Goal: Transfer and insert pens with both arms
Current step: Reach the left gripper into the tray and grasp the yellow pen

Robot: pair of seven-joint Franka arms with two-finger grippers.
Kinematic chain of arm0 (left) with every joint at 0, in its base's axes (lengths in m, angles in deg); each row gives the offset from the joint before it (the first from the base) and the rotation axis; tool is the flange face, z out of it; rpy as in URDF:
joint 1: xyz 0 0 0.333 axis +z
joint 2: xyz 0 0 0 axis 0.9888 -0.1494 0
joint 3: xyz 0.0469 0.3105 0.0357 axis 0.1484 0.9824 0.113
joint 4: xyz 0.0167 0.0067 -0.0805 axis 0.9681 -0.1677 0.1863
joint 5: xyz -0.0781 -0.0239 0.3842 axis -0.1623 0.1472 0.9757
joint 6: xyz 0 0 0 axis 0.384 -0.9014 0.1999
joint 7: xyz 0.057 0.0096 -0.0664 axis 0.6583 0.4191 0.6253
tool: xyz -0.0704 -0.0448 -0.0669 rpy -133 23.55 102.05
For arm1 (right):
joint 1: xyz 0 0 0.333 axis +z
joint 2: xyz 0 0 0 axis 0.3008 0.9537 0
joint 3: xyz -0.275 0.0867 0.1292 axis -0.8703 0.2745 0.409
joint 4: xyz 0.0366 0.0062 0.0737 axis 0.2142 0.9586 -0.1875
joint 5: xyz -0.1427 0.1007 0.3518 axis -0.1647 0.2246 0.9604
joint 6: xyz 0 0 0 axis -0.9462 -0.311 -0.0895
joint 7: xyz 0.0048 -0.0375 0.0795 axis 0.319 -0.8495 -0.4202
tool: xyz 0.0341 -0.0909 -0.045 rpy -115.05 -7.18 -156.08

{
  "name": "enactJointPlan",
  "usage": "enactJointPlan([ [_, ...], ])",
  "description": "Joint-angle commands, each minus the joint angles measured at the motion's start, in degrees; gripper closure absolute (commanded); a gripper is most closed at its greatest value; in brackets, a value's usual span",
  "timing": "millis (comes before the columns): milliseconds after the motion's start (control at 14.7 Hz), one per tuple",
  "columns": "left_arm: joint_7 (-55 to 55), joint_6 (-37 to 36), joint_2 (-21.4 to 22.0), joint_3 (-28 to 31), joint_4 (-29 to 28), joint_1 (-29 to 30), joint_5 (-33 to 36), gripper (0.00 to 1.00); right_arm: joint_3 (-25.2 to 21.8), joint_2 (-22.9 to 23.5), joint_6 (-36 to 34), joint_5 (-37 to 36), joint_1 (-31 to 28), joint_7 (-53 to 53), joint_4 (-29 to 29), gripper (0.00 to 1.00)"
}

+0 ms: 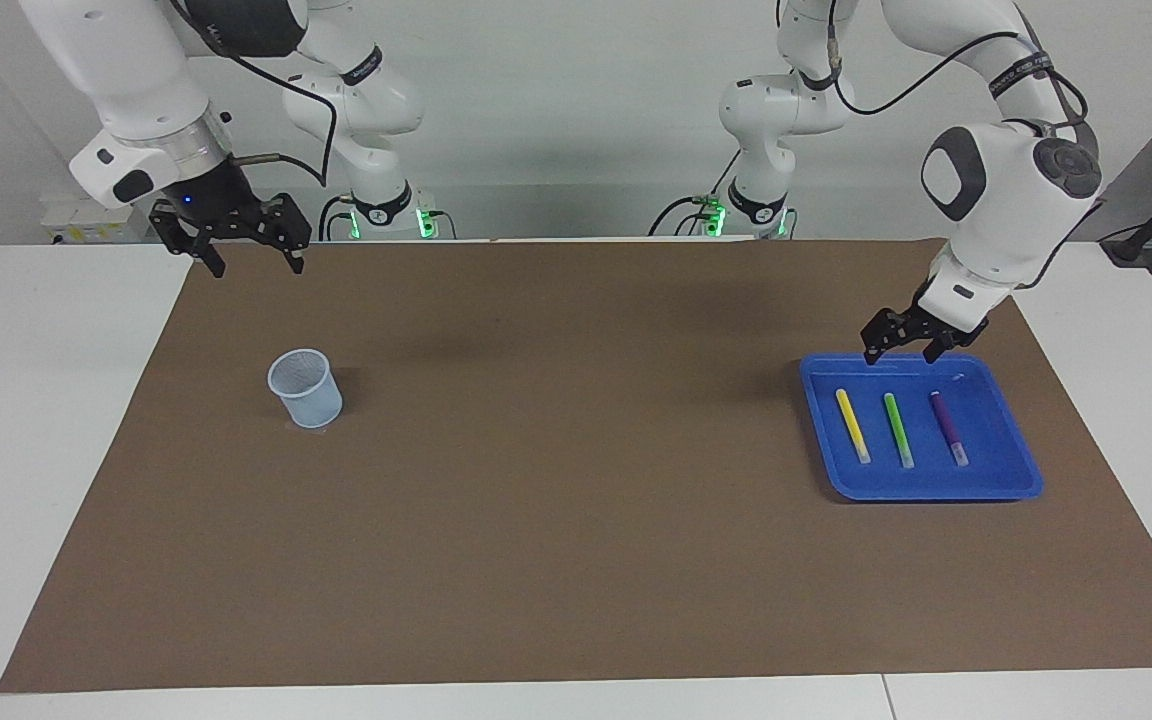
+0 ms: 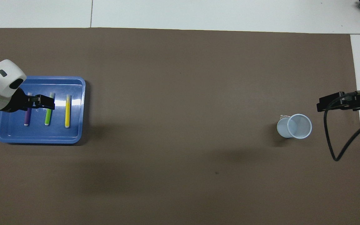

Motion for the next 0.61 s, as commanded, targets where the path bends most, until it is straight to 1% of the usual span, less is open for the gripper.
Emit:
enactJointPlan([
  [0, -1.43, 3.52, -1.57, 0.23, -0.81, -0.36, -0.8, 0.05, 0.23, -0.68, 0.45, -0.21, -0.41, -1.26, 0.84, 0.0],
  [339, -2.75, 9.23, -6.93, 0.14, -0.72, -0.18, -0.89, 0.05, 0.23, -0.68, 0.45, -0.21, -0.41, -1.26, 0.84, 0.0],
  [543, -4.07, 11.78, -9.39, 0.14, -0.81, 0.17, -0.89, 0.05, 0.23, -0.68, 0.45, -0.21, -0.41, -1.26, 0.84, 0.0],
])
